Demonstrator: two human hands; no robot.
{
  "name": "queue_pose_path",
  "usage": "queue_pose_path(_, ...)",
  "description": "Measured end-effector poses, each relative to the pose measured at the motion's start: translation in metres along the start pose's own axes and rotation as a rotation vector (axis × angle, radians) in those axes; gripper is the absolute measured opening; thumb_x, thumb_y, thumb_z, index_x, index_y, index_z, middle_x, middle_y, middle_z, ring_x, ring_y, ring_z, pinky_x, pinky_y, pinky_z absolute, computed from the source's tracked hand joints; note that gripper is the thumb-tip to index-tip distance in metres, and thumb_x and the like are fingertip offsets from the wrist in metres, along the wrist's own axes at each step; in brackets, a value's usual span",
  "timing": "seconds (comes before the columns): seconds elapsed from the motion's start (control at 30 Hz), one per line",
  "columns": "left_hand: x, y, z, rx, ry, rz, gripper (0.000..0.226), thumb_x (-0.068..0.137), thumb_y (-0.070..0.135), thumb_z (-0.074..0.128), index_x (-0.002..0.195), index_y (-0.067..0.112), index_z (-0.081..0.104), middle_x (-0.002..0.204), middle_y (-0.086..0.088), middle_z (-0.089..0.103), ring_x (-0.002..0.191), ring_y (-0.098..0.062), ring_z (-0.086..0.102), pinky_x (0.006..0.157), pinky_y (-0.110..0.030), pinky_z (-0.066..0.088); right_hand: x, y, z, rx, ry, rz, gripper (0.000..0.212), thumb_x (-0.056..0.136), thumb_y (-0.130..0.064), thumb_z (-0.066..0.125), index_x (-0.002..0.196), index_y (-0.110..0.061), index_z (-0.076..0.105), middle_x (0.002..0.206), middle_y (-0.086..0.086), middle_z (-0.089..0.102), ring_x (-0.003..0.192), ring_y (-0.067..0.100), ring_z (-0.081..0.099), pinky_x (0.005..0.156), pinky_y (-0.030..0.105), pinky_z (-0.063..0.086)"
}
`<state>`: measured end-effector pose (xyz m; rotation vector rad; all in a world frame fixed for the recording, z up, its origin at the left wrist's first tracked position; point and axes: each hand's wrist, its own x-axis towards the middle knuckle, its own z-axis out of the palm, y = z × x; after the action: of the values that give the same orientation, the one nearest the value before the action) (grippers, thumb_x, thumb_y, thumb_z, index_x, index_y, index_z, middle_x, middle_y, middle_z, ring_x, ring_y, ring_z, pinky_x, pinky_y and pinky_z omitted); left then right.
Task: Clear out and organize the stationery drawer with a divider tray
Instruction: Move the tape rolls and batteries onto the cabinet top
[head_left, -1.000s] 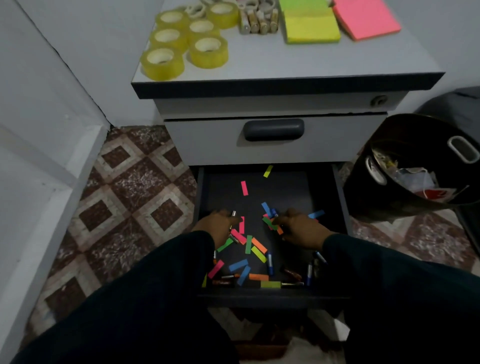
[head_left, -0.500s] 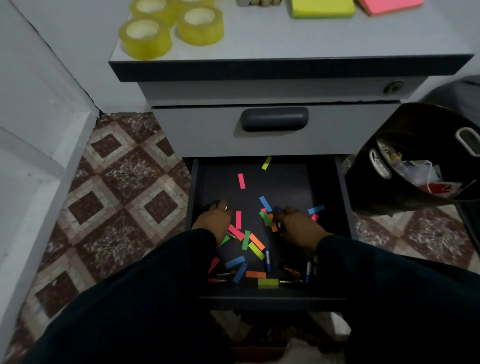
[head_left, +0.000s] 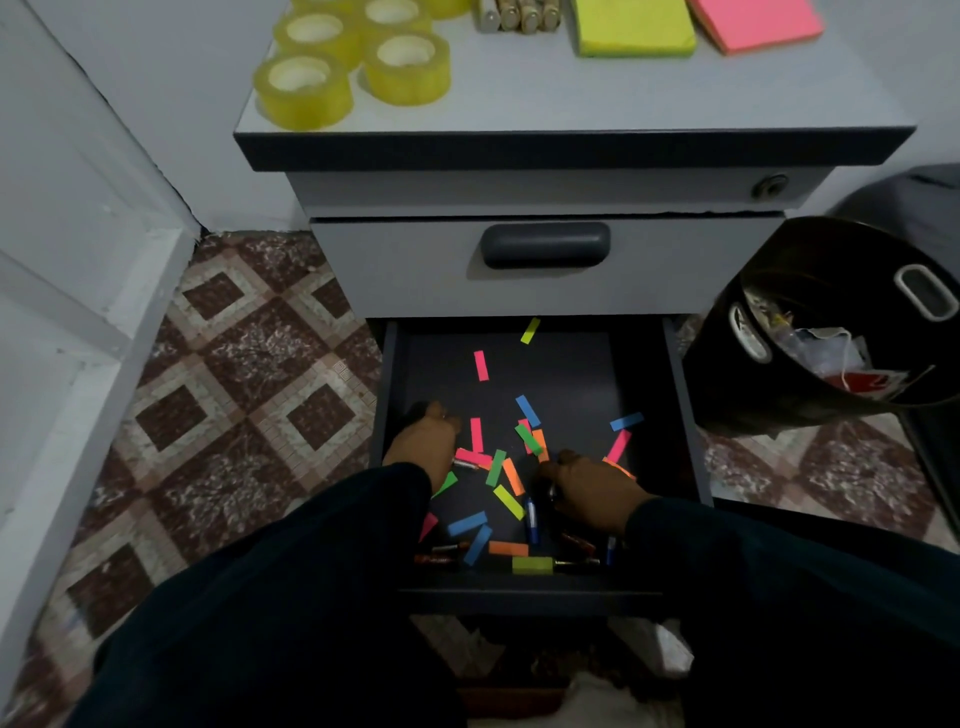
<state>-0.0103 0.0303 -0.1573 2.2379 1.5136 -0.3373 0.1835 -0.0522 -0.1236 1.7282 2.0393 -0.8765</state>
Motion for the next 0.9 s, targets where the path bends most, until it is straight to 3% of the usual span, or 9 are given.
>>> queue_pose_path(0.13, 0.0, 0.0, 0.0, -0.064, 0.011, 0.027, 0.05, 0.088, -0.008, 0.047, 0.134, 0.012, 0.048, 0.149, -0.007, 0.027, 0.13, -0.025, 0.042, 0.11, -0.03, 0.035, -0.003, -0.005, 0.002, -0.02, 0.092, -0.028, 0.048, 0.097, -0.02, 0.045, 0.143, -0.023, 0.033, 0.141, 0.01, 0.034, 0.122, 0.024, 0.048, 0.096, 0.031, 0.046)
queue_pose_path(0.23, -0.003, -0.002, -0.002, -0.03, 0.003, 0.045, 0.044, 0.088, -0.005, 0.05, 0.128, 0.012, 0.054, 0.146, -0.009, 0.027, 0.126, -0.025, 0.045, 0.107, -0.03, 0.038, -0.002, -0.01, 0.001, -0.039, 0.148, -0.11, 0.048, 0.096, -0.019, 0.048, 0.142, -0.023, 0.036, 0.143, 0.008, 0.03, 0.123, 0.023, 0.045, 0.098, 0.031, 0.045)
queue_pose_path(0.33, -0.004, 0.0, -0.004, 0.002, 0.005, 0.021, 0.035, 0.089, -0.001, 0.05, 0.122, 0.01, 0.057, 0.141, -0.009, 0.032, 0.117, -0.024, 0.051, 0.102, -0.032, 0.044, -0.001, -0.015, 0.006, -0.094, 0.063, -0.235, 0.044, 0.095, -0.018, 0.051, 0.138, -0.021, 0.043, 0.148, 0.007, 0.027, 0.129, 0.022, 0.041, 0.103, 0.031, 0.041)
queue_pose_path(0.47, -0.003, 0.003, -0.007, 0.02, -0.001, 0.012, 0.032, 0.09, 0.0, 0.05, 0.119, 0.009, 0.059, 0.132, -0.01, 0.043, 0.111, -0.026, 0.055, 0.096, -0.035, 0.048, 0.0, -0.022, 0.014, -0.152, -0.024, -0.227, 0.051, 0.095, -0.021, 0.051, 0.144, -0.021, 0.034, 0.148, 0.012, 0.026, 0.134, 0.027, 0.035, 0.107, 0.036, 0.037)
queue_pose_path(0.63, -0.005, 0.002, -0.01, 0.114, 0.028, 0.017, 0.022, 0.09, 0.01, 0.053, 0.11, 0.013, 0.06, 0.117, -0.006, 0.056, 0.107, -0.023, 0.055, 0.085, -0.034, 0.049, 0.001, -0.022, 0.014, -0.157, -0.029, -0.272, 0.052, 0.097, -0.018, 0.048, 0.146, -0.023, 0.031, 0.141, 0.014, 0.032, 0.127, 0.026, 0.041, 0.102, 0.035, 0.043)
queue_pose_path(0.77, -0.006, 0.005, -0.011, 0.182, 0.048, 0.009, 0.022, 0.091, 0.014, 0.053, 0.112, 0.014, 0.059, 0.115, -0.004, 0.059, 0.114, -0.022, 0.049, 0.089, -0.035, 0.048, 0.0, -0.02, 0.015, -0.119, -0.03, -0.286, 0.046, 0.097, -0.017, 0.048, 0.142, -0.022, 0.038, 0.142, 0.011, 0.032, 0.128, 0.026, 0.041, 0.103, 0.035, 0.042)
queue_pose_path(0.9, -0.006, 0.009, -0.019, 0.072, 0.018, -0.043, 0.021, 0.094, 0.02, 0.051, 0.11, 0.011, 0.06, 0.111, -0.01, 0.063, 0.102, -0.026, 0.06, 0.083, -0.037, 0.052, -0.001, -0.019, 0.019, -0.149, -0.038, -0.257, 0.042, 0.1, -0.017, 0.04, 0.142, -0.017, 0.04, 0.153, 0.012, 0.019, 0.137, 0.032, 0.031, 0.111, 0.039, 0.03)
